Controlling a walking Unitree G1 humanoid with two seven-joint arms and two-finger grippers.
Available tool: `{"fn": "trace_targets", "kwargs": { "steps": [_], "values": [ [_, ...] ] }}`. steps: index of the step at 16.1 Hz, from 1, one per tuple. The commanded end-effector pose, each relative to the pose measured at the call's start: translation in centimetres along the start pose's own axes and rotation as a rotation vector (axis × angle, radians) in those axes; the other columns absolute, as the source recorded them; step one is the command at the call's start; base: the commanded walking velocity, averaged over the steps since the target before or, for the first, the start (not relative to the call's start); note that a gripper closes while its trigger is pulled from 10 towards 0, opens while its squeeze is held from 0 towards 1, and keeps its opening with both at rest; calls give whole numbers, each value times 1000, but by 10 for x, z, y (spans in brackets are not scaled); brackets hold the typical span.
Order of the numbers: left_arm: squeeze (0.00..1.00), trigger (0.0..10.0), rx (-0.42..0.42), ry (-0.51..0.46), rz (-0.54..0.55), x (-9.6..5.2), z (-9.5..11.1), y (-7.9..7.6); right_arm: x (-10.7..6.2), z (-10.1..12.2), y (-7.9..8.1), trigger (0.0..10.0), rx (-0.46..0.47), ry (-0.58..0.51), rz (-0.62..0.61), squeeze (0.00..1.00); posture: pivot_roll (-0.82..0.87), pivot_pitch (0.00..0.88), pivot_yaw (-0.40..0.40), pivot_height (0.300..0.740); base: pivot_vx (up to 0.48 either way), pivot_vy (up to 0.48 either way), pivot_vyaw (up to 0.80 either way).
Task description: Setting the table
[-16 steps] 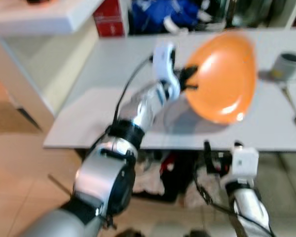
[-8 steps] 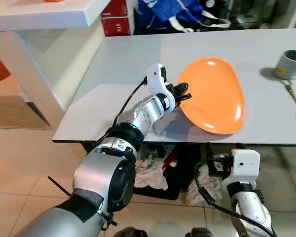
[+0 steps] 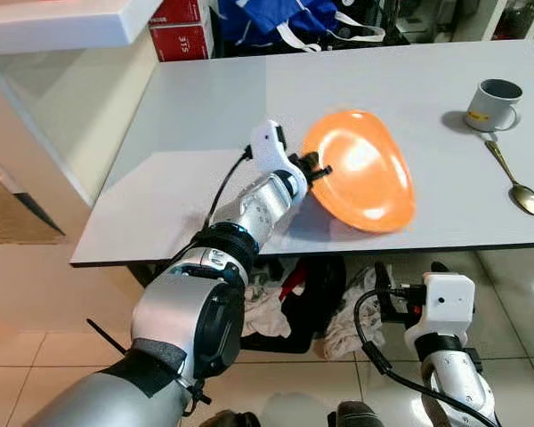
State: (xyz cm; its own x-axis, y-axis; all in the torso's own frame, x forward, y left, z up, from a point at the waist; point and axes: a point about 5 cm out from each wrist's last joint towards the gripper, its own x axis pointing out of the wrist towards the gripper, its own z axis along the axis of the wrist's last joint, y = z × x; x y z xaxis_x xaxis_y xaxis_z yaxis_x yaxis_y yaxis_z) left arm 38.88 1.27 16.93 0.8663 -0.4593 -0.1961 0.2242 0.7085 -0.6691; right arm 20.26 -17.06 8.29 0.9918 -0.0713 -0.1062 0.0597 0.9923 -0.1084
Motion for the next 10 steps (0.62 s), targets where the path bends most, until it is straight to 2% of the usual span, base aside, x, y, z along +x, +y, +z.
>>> {"fn": "trace_targets", "kwargs": {
  "steps": [1, 2, 3, 5, 10],
  "values": [
    [424, 10000, -27, 60, -121, 7, -31, -59, -1, 4, 1, 10000, -5, -11, -1, 0, -334, 66, 106, 727, 0, 0, 0],
    [553, 10000, -30, 60, -119, 7, -31, -58, -2, 4, 0, 10000, -5, -10, -1, 0, -335, 68, 106, 727, 0, 0, 0],
    [1000, 10000, -43, 51, -107, 8, -30, -57, -2, 4, 0, 10000, -5, -9, -1, 0, -340, 70, 104, 727, 0, 0, 0],
    [1000, 10000, -80, 24, -68, 8, -27, -55, -3, 3, 1, 10000, -6, -3, 1, 0, -346, 74, 103, 727, 0, 0, 0],
    [1000, 10000, -83, 22, -65, 8, -27, -55, -4, 3, 1, 10000, -7, -1, 1, 0, -350, 76, 103, 727, 0, 0, 0]
  ]
}}
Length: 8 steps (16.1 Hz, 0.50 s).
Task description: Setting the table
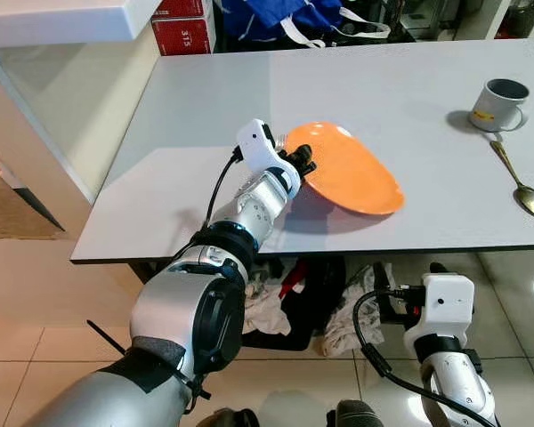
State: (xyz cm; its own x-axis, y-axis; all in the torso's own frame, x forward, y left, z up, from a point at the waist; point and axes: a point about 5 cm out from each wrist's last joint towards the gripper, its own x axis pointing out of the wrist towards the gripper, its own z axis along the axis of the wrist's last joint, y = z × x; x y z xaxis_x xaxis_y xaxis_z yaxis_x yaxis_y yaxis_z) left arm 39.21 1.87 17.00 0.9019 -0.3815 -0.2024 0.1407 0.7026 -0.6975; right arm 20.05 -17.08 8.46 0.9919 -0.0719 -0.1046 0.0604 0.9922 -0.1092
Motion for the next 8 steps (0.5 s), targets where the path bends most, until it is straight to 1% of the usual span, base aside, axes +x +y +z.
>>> {"fn": "trace_targets", "kwargs": {
  "steps": [1, 8],
  "values": [
    [1000, 10000, -25, 81, -128, 2, -36, -58, -2, 1, 1, 10000, -6, 0, 2, 0, -350, 76, 103, 727, 0, 0, 0],
    [1000, 10000, -25, 81, -128, 2, -36, -58, -2, 1, 1, 10000, -6, 0, 2, 0, -350, 76, 103, 727, 0, 0, 0]
  ]
}}
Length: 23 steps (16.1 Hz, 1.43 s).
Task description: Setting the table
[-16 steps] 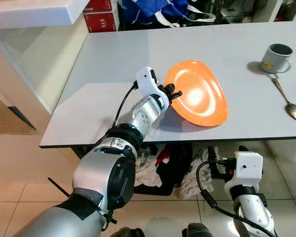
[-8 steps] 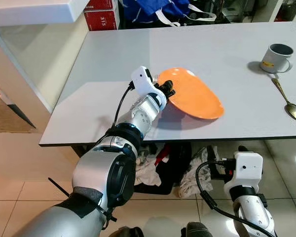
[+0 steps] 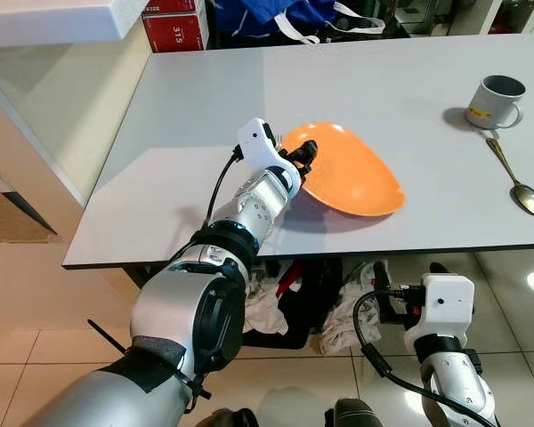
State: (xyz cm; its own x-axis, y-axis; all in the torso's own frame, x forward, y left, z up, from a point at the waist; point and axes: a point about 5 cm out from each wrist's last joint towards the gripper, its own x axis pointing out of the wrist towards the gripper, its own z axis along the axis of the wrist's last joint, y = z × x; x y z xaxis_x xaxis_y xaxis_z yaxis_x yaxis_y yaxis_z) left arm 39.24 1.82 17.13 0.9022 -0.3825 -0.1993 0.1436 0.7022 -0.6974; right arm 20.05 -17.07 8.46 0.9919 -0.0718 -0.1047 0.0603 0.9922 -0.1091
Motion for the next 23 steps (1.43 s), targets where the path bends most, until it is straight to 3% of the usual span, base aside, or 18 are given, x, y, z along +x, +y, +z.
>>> {"fn": "trace_targets", "kwargs": {
  "steps": [1, 4, 7, 9, 11, 12, 23],
  "values": [
    [1000, 10000, -26, 83, -125, 2, -37, -57, -2, 1, 1, 10000, -6, 0, 2, 0, -350, 76, 103, 727, 0, 0, 0],
    [1000, 10000, -27, 80, -122, 2, -37, -57, -2, 2, 1, 10000, -6, 1, 2, 0, -350, 76, 103, 727, 0, 0, 0],
    [1000, 10000, 153, 261, 29, -3, -77, -41, -9, 1, 4, 10000, -6, 13, -4, 0, -373, 86, 119, 727, 0, 0, 0],
    [1000, 10000, 239, 239, 42, -3, -73, -37, -10, 1, 4, 10000, -6, 16, -7, 0, -372, 85, 119, 727, 0, 0, 0],
    [1000, 10000, 248, 224, 75, -2, -68, -32, -10, 0, 4, 10000, -5, 19, -6, 0, -368, 87, 118, 727, 0, 0, 0],
    [298, 10000, 259, 222, 77, -2, -68, -31, -10, 0, 4, 10000, -5, 20, -5, 0, -368, 87, 118, 727, 0, 0, 0],
    [298, 10000, 259, 222, 77, -2, -68, -31, -10, 0, 4, 10000, -5, 20, -5, 0, -368, 87, 118, 727, 0, 0, 0]
  ]
}}
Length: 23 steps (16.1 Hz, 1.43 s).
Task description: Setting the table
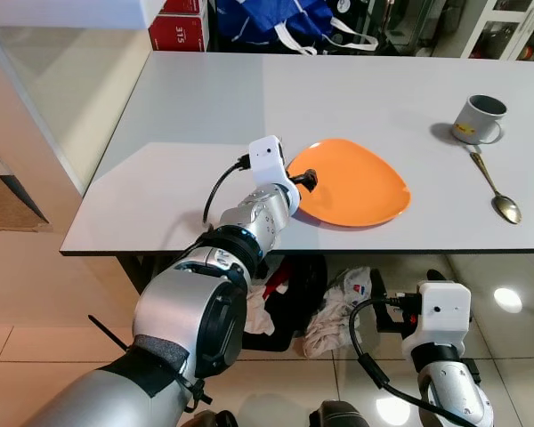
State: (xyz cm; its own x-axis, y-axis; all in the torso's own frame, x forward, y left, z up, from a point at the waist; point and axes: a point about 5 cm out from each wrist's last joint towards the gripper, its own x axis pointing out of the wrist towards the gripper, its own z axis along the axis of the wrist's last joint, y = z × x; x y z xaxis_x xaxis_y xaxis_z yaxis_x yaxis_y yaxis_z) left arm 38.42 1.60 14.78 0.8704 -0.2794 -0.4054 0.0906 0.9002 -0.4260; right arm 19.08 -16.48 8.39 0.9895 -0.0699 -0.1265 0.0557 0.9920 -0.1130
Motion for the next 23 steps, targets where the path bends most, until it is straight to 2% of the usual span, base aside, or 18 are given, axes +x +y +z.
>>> {"fn": "trace_targets", "kwargs": {
  "steps": [1, 21, 22, 23],
  "values": [
    [298, 10000, -2, 82, -135, -5, -33, -56, 0, 1, -2, 10000, -1, -1, -9, 0, -368, 87, 118, 727, 0, 0, 0],
    [298, 10000, -2, 82, -135, -5, -33, -56, 0, 1, -2, 10000, -1, -1, -9, 0, -368, 87, 118, 727, 0, 0, 0],
    [0, 10000, 11, 72, -125, -5, -32, -55, -1, 1, -2, 10000, -1, 0, -9, 0, -369, 0, 0, 727, 0, 0, 0],
    [0, 10000, 11, 72, -125, -5, -32, -55, -1, 1, -2, 10000, -1, 0, -9, 0, -369, 0, 0, 727, 0, 0, 0]
  ]
}}
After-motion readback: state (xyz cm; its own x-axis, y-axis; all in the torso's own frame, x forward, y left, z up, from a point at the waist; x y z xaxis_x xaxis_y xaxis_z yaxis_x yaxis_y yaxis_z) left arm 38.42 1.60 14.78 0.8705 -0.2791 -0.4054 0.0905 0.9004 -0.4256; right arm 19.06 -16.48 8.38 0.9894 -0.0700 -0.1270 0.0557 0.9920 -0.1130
